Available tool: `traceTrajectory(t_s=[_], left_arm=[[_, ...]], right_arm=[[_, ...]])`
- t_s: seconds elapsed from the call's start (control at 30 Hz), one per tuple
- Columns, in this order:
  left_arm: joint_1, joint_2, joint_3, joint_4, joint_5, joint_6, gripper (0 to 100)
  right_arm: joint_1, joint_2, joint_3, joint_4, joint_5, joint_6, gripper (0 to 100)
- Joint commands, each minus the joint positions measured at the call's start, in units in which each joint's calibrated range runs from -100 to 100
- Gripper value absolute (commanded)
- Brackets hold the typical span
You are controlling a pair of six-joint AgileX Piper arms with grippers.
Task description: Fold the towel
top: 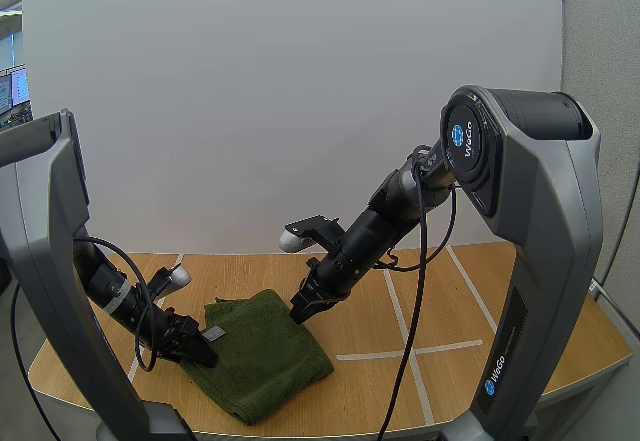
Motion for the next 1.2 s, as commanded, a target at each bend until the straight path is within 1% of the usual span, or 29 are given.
traceTrajectory(t_s=[0.0,0.17,0.33,0.4,0.53,0.77,0.83,0.97,1.17], left_arm=[[-0.12,0.1,-0.3,-1.0,0.0,0.4,0],[-0.12,0.1,-5.0,-6.0,0.0,0.3,0],[-0.12,0.1,-9.7,-7.3,0.0,-1.5,0],[-0.44,0.1,-11.2,-7.3,0.0,-2.5,0],[-2.37,0.1,-12.5,-7.2,0.0,-3.8,0],[-7.17,0.1,-15.5,-7.9,0.0,-6.5,0],[-8.15,0.1,-17.2,-8.0,0.0,-8.0,0],[-9.42,0.1,-20.4,-8.1,0.0,-10.1,0],[-10.28,0.1,-23.9,-8.2,0.0,-12.0,0]], right_arm=[[-0.3,-0.4,-0.3,-0.1,1.7,-0.5,0],[-0.3,-0.4,-0.3,-0.1,1.8,-0.4,0],[-0.3,-0.4,-0.3,-0.2,2.2,-0.2,0],[-0.3,-0.4,-0.3,-0.2,2.2,-0.2,0],[-0.3,-0.4,-0.3,-0.2,2.2,-0.2,0],[-0.3,-0.4,-0.3,-0.2,2.2,-0.2,0],[-0.3,-0.4,-0.3,-0.2,2.2,-0.2,0],[-0.3,-0.4,0.2,-0.2,1.8,-0.2,0],[-0.3,-0.4,3.8,-0.2,-3.9,-0.2,0]])
